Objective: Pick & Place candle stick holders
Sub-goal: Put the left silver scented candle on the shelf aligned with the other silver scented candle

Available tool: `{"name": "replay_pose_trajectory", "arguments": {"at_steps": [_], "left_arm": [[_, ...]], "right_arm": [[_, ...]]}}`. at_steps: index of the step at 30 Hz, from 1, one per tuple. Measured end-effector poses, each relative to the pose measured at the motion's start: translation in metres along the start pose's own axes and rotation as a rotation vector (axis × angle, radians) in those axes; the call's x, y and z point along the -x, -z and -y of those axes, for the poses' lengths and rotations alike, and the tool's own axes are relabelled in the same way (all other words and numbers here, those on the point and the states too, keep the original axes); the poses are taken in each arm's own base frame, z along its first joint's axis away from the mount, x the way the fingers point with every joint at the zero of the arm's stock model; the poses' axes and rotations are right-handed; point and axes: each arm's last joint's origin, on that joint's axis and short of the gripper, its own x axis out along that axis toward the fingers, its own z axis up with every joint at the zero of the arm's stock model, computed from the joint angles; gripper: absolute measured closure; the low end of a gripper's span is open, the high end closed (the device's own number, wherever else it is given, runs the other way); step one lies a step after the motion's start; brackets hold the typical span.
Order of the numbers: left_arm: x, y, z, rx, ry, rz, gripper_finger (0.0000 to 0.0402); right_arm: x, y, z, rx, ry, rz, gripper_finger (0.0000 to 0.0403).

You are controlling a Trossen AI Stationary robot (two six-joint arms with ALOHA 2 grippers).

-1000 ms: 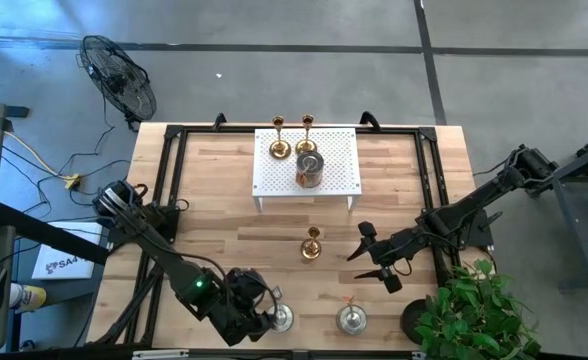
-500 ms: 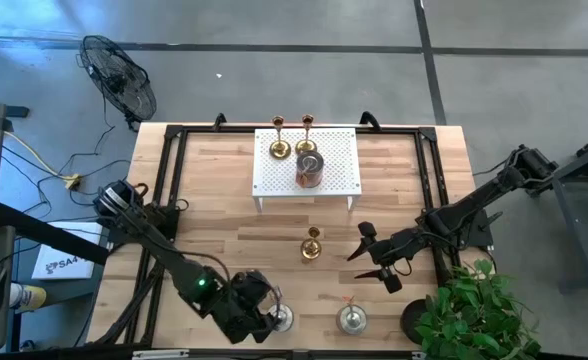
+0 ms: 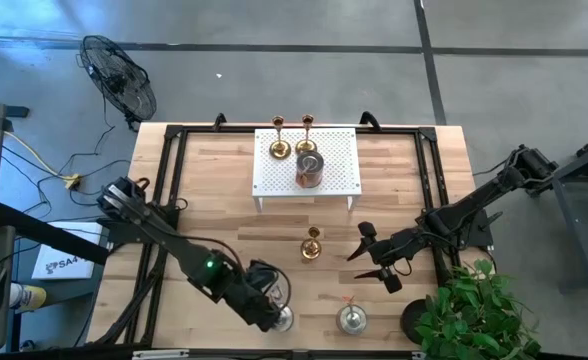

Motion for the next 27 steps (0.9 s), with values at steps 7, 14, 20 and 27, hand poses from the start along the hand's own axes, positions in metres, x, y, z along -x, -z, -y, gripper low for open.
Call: {"name": "replay_pose_trajectory", "arguments": {"at_steps": [7, 14, 20, 27], "left_arm": [[0.011, -0.003, 0.009, 0.021, 0.044, -0.008, 0.0006], [0.007, -0.003, 0.014, 0.029, 0.077, -0.019, 0.0006], [-0.003, -0.004, 0.03, -0.076, 0.195, -0.009, 0.0006], [-0.01, -0.004, 0.047, -0.173, 0.096, -0.07, 0.0005]], "right_arm": [[0.0, 0.0, 0.0, 0.0, 0.0, 0.0, 0.0179], [0.0, 0.0, 0.0, 0.0, 0.0, 0.0, 0.0179], [0.0, 0.0, 0.0, 0.0, 0.0, 0.0, 0.0179], [0.0, -0.001, 0.0, -0.001, -0.001, 0.012, 0.0179]]}}
